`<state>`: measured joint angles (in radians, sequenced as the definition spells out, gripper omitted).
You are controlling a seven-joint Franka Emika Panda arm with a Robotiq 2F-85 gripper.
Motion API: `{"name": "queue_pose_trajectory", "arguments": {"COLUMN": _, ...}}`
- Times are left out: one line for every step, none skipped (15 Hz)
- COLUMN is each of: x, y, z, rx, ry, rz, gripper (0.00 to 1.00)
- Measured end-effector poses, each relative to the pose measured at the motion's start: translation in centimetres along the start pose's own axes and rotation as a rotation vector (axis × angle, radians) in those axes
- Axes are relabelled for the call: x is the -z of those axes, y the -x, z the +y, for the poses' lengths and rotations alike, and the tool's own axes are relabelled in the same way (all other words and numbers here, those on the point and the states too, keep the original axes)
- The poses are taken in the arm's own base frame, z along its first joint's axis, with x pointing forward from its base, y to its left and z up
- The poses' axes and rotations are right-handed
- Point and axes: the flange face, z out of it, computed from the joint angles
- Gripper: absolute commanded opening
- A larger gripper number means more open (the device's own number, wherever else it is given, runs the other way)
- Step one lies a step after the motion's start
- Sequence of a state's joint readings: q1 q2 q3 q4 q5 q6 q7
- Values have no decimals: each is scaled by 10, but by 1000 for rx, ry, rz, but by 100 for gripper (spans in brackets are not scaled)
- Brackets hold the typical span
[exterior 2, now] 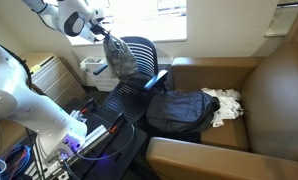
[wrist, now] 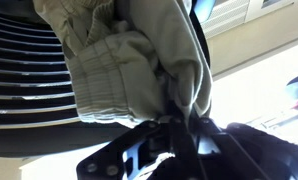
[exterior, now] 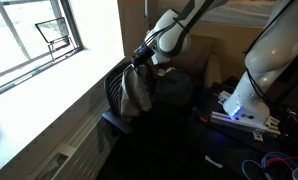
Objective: Hang the pair of shorts over the backrest of the chair
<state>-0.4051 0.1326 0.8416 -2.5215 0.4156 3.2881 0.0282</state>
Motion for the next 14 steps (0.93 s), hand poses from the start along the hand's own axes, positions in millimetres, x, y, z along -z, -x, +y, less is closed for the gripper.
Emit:
{"name": "queue_pose_trajectory", "arguments": {"x": -2, "y": 2, "z": 1, "rx": -3, "ry": -1, "rz": -7, "gripper": 2}}
{"name": "queue_pose_trajectory", "arguments": {"x": -4, "y": 3, "z": 2, "rx": -6, "ry": -2, "rz": -12, "gripper": 2}}
{"name": "queue_pose_trajectory", "arguments": {"x": -3, "y": 2, "z": 5, "rx": -8, "ry": 5, "rz": 2, "gripper": 2}}
{"name": "queue_pose_trajectory", "arguments": {"x": 3, "y": -4, "z": 12, "rx": -12, "ry": 20, "rz": 42, "gripper": 2}}
{"name": "queue_pose_trajectory", "arguments": {"x": 11, "y": -13, "z": 15, "rx": -27, "ry": 28, "rz": 94, "gripper": 2}}
{"name": "queue_pose_trajectory", "arguments": {"x": 22, "y": -26, "z": 13, "rx": -52, "ry": 29, "rz": 141, "gripper": 2}}
{"name": "queue_pose_trajectory", "arguments": {"x": 36, "y": -41, "z": 9, "rx": -87, "ry": 27, "rz": 187, "gripper": 2}}
{"name": "queue_pose_trajectory", "arguments": {"x": 50, "y": -55, "z": 3, "rx": -130, "ry": 21, "rz": 232, "gripper": 2}}
{"name": "queue_pose_trajectory", "arguments": {"x": 67, "y": -69, "z": -4, "rx": -175, "ry": 12, "rz": 279, "gripper": 2}}
{"name": "queue_pose_trajectory", "arguments": {"x": 85, "y": -83, "z": -8, "rx": -224, "ry": 3, "rz": 324, "gripper": 2}}
{"name": "queue_pose_trajectory", "arguments": {"x": 104, "y": -98, "z": -8, "rx": -265, "ry": -1, "rz": 370, "gripper": 2}}
{"name": "queue_pose_trajectory", "arguments": {"x": 122, "y": -113, "z": -2, "rx": -299, "ry": -1, "rz": 422, "gripper": 2}}
{"name": "queue_pose_trajectory", "arguments": {"x": 132, "y": -124, "z": 13, "rx": -324, "ry": 12, "rz": 472, "gripper": 7}}
{"name": "queue_pose_trajectory", "arguments": {"x": 129, "y": -125, "z": 38, "rx": -360, "ry": 42, "rz": 501, "gripper": 7}}
